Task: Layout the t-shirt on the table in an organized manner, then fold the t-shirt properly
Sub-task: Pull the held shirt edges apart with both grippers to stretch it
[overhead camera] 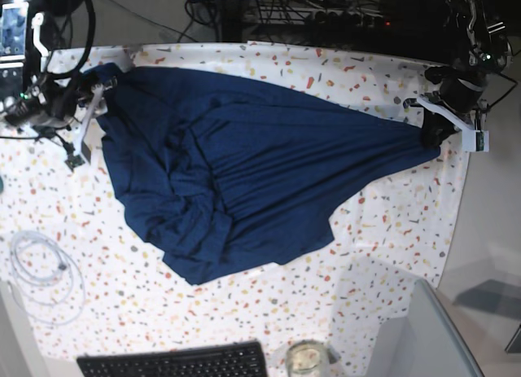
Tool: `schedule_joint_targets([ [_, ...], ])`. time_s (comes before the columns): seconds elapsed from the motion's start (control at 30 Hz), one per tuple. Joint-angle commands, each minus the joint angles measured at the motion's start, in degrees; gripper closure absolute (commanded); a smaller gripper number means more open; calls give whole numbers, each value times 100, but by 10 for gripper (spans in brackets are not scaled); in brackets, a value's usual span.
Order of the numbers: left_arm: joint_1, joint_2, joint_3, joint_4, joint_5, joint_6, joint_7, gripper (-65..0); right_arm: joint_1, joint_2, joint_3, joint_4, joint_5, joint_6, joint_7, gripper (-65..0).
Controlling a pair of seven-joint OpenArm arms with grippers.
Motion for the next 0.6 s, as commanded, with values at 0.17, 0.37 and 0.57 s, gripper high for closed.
schedule_joint_targets([
  [0.17,0,-56,-41,98,-47,-17,-153,0,127,61,15,-197,12,-7,121,-347],
  [0.37,0,-21,-41,98,-38,-17,-153,0,-127,43,-275,146,39,-7,121,-287],
  [0.57,0,-21,-41,98,-29,-17,-153,0,66,-27,-284,-373,30,-7,156,-279],
])
